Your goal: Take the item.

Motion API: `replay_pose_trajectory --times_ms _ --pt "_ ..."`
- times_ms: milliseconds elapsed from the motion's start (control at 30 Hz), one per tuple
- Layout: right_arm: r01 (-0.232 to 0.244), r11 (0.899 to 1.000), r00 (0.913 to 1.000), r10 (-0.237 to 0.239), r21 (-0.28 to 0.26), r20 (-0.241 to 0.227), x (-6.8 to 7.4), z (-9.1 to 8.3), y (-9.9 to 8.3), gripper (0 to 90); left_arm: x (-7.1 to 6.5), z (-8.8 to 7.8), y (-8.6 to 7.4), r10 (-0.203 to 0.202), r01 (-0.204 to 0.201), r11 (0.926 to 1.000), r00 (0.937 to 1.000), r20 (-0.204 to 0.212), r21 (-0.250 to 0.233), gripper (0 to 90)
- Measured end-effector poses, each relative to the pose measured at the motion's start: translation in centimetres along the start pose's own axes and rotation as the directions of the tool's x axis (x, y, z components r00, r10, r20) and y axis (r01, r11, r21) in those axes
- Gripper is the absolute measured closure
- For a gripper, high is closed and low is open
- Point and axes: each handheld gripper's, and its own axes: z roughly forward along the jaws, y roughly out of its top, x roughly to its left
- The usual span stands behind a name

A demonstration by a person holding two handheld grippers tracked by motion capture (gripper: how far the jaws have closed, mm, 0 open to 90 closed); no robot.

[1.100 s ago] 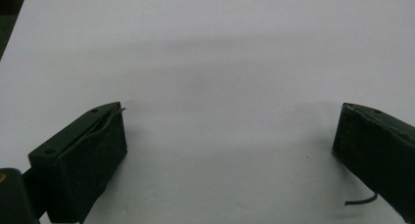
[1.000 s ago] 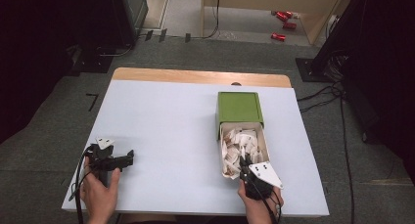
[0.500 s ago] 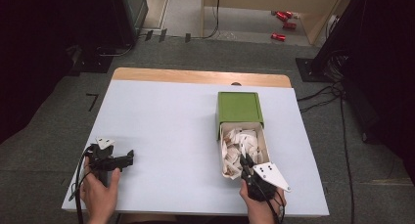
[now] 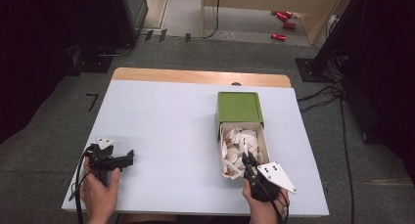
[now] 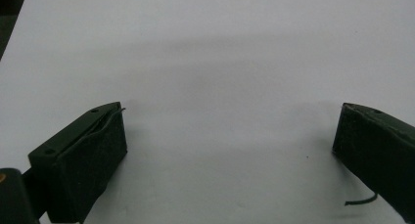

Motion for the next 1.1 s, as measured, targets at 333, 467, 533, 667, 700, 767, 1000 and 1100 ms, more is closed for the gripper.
replay_pose_trajectory --times_ms 333,467,533,667,700,767,1000,1100 --pt "-0.011 1.000 0.9999 0.011 -0.021 0.005 -0.5 -0.6 0.5 82.7 0.0 0.0 0.0 0.001 -0.001 1.0000 1.0000 0.000 0.001 0.0" --pt "-0.018 0.999 0.9998 0.019 -0.030 0.010 -0.8 -0.8 0.7 82.7 0.0 0.0 0.0 0.001 -0.001 1.0000 1.0000 0.000 0.001 0.0" --pt "-0.022 0.999 0.9996 0.022 -0.037 0.015 -1.0 -1.0 0.9 82.6 0.0 0.0 0.0 0.001 -0.001 1.0000 1.0000 0.000 0.001 0.0" --pt "-0.029 0.998 0.9994 0.030 -0.047 0.019 -1.3 -1.3 1.1 82.6 0.0 0.0 0.0 0.001 -0.001 1.0000 1.0000 0.000 0.001 0.0" --pt "-0.031 0.998 0.9993 0.032 -0.048 0.020 -1.4 -1.3 1.1 82.6 0.0 0.0 0.0 0.001 -0.001 1.0000 1.0000 0.000 0.001 0.0" --pt "-0.034 0.998 0.9991 0.035 -0.053 0.022 -1.6 -1.5 1.2 82.6 0.0 0.0 0.0 0.001 -0.001 1.0000 1.0000 0.000 0.001 0.0" --pt "-0.040 0.997 0.9985 0.043 -0.065 0.033 -2.0 -1.9 1.5 82.6 0.0 0.0 0.0 0.001 -0.001 1.0000 1.0000 0.000 0.001 0.0" --pt "-0.043 0.997 0.9982 0.046 -0.070 0.037 -2.2 -2.1 1.6 82.6 0.0 0.0 0.0 0.001 -0.001 1.0000 1.0000 0.000 0.001 0.0"
